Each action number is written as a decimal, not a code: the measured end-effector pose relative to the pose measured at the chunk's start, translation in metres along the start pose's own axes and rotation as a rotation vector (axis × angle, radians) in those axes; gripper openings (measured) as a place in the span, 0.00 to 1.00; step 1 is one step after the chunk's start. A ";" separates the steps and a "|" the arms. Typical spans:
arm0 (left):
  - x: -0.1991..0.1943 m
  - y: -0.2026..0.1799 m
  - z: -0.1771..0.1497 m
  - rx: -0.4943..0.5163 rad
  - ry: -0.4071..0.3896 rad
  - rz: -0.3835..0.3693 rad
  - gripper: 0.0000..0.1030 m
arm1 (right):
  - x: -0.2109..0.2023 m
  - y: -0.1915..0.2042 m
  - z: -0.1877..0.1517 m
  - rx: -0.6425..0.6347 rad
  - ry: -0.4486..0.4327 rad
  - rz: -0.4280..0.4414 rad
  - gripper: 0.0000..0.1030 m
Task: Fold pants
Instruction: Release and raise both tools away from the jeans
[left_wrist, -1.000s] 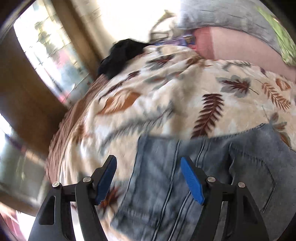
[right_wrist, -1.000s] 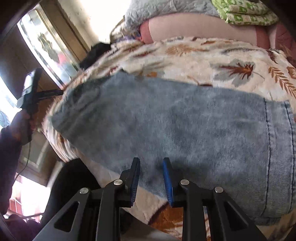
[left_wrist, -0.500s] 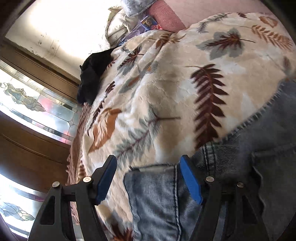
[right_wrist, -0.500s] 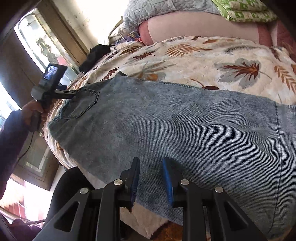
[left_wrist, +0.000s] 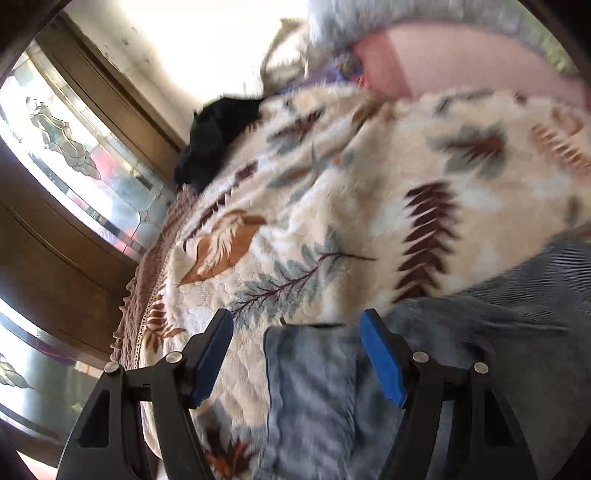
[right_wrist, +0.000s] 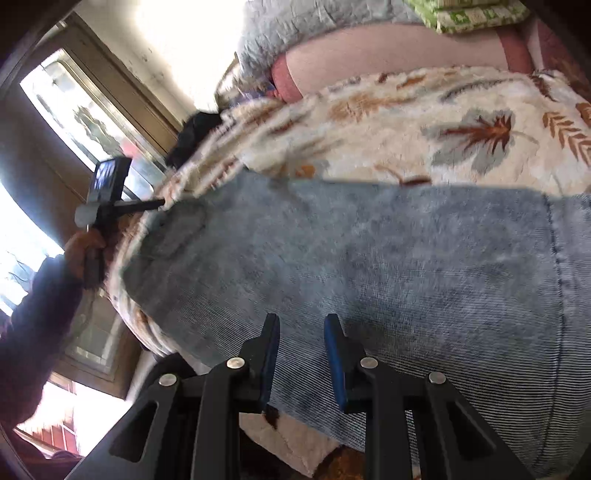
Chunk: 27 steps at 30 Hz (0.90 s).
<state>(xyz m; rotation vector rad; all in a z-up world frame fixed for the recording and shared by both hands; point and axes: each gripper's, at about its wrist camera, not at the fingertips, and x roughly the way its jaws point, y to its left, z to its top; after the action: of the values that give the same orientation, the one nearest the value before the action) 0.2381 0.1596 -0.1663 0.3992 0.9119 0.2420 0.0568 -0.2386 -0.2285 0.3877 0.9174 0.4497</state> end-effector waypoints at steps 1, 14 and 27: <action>-0.018 0.000 -0.003 -0.008 -0.032 -0.028 0.70 | -0.007 0.002 0.001 -0.003 -0.028 -0.001 0.27; -0.209 -0.084 -0.026 -0.105 -0.293 -0.271 0.84 | -0.121 0.030 -0.003 0.017 -0.327 -0.182 0.57; -0.266 -0.155 -0.044 -0.028 -0.346 -0.354 0.84 | -0.179 0.033 -0.004 0.049 -0.414 -0.263 0.57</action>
<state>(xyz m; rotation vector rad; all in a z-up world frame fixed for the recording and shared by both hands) 0.0504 -0.0680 -0.0672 0.2379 0.6232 -0.1371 -0.0480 -0.3044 -0.0946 0.3811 0.5655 0.0976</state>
